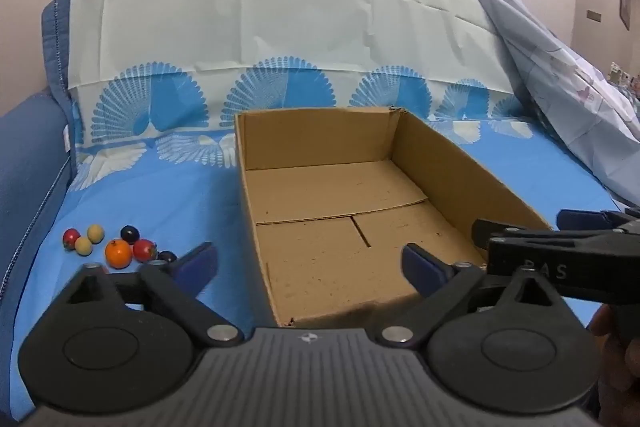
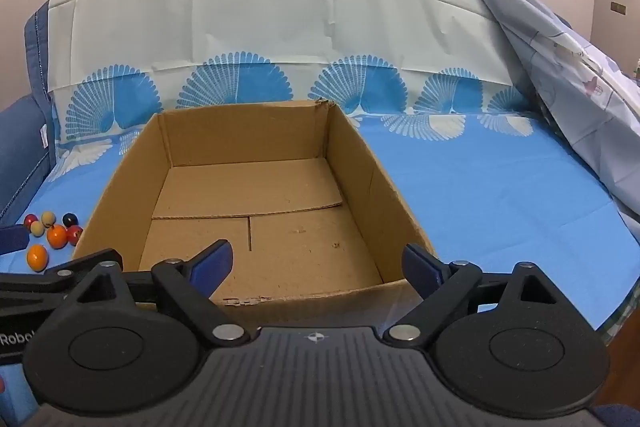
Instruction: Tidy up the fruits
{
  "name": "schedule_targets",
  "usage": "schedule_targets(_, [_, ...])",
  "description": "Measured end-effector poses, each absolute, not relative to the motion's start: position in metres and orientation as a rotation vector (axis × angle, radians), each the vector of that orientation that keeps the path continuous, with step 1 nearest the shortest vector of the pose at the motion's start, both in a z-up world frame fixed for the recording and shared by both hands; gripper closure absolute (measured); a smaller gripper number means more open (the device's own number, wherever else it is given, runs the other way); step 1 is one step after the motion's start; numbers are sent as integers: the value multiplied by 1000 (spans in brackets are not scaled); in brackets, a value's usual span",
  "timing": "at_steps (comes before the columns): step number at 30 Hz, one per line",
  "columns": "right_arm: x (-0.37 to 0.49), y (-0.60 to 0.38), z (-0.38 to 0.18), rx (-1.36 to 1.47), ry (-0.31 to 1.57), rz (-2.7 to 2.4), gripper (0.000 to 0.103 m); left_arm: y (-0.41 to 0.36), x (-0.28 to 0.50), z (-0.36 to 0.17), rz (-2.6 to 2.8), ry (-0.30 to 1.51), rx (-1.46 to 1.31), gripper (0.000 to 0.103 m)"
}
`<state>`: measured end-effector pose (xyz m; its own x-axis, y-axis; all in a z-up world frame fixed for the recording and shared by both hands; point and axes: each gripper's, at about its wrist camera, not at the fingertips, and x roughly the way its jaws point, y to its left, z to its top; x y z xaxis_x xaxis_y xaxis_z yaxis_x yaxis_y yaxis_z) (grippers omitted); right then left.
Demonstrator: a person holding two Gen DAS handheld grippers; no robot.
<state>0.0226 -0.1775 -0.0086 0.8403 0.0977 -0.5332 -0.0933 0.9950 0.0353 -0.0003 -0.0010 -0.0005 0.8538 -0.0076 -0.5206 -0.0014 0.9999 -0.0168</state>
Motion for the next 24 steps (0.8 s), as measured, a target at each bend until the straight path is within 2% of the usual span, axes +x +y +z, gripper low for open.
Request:
schedule_targets(13, [22,-175,-8,5,568,103,12,-3,-3,-5,-85,543,4,37])
schedule_targets(24, [15,-169,-5,-39,529,89,13,2,2,-5,-87,623,-8,39])
